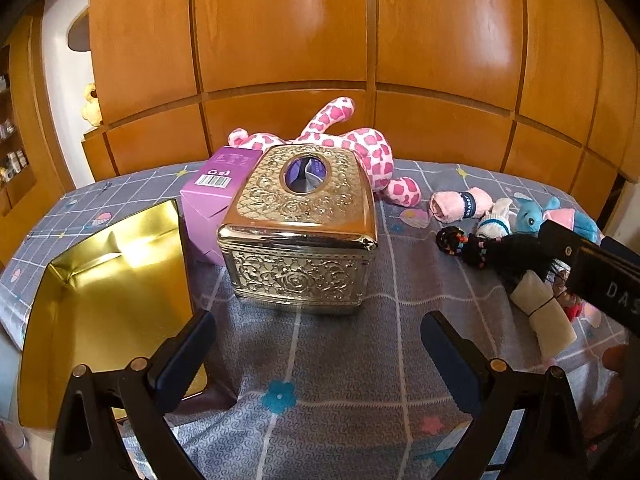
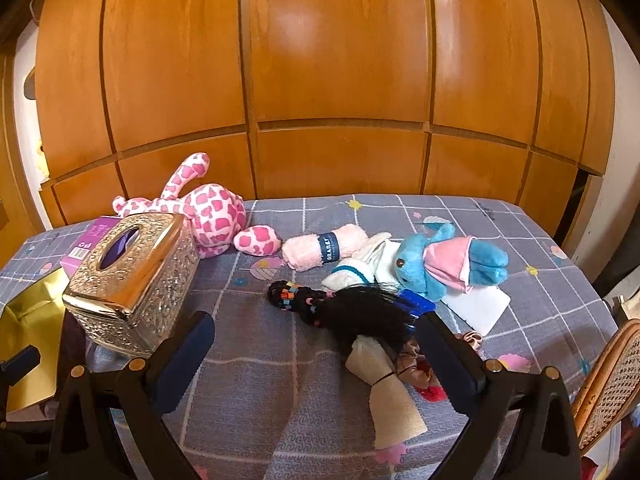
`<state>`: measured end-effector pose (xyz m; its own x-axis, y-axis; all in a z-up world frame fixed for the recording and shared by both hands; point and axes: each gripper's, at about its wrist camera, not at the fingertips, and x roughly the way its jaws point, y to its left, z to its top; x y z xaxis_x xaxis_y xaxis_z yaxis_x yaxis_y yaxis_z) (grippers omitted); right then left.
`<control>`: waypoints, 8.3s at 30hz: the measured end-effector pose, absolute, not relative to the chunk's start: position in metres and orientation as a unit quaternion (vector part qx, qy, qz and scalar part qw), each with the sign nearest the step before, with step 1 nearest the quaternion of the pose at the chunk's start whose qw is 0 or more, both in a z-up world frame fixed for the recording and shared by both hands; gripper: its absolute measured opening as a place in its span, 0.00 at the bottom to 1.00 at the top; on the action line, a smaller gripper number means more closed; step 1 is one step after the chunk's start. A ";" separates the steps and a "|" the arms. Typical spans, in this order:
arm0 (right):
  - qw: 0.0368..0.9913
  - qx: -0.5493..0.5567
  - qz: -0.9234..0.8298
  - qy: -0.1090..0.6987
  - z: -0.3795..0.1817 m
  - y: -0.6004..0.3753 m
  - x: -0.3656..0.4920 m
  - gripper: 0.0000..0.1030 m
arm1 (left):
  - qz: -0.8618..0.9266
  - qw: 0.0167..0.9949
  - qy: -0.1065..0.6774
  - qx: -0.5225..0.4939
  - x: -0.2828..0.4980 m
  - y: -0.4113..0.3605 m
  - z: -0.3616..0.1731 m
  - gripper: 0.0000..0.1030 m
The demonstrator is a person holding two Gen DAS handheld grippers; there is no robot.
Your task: Organize soft objects
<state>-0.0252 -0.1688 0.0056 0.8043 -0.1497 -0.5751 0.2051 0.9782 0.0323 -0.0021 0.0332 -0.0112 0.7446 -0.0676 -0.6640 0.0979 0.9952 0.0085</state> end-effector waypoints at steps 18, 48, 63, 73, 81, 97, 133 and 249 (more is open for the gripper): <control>0.945 0.063 -0.113 0.301 0.008 -0.188 -0.026 1.00 | -0.066 0.935 0.349 0.016 -0.007 0.028 -0.008 0.99; 0.920 0.153 -0.215 0.290 0.023 -0.307 -0.052 1.00 | -0.237 0.874 0.424 0.026 0.037 -0.055 -0.019 0.88; 0.906 0.163 -0.204 0.334 0.008 -0.333 -0.059 1.00 | -0.350 0.800 0.485 0.051 0.048 -0.170 -0.045 0.75; 0.900 0.188 -0.199 0.340 0.002 -0.347 -0.060 1.00 | -0.384 0.780 0.492 0.048 0.053 -0.171 -0.067 0.29; 0.866 0.258 -0.109 0.414 -0.019 -0.339 -0.033 0.78 | -0.370 0.777 0.509 0.015 0.053 -0.124 -0.079 0.21; 0.852 0.126 -0.128 0.492 -0.044 -0.284 0.000 0.12 | -0.383 0.781 0.492 -0.020 0.042 -0.104 -0.077 0.18; 0.842 0.169 -0.016 0.511 -0.091 -0.221 -0.013 0.13 | 0.003 0.886 0.413 -0.210 0.019 0.260 -0.033 0.19; 0.929 0.120 -0.029 0.348 0.029 -0.229 0.053 0.83 | -0.101 0.942 0.315 0.062 -0.044 0.073 0.015 1.00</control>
<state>0.0532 -0.2286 0.0293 0.7556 0.0297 -0.6544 0.1369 0.9697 0.2022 -0.0436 0.0734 0.0147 0.7815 -0.1517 -0.6051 0.2296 0.9718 0.0529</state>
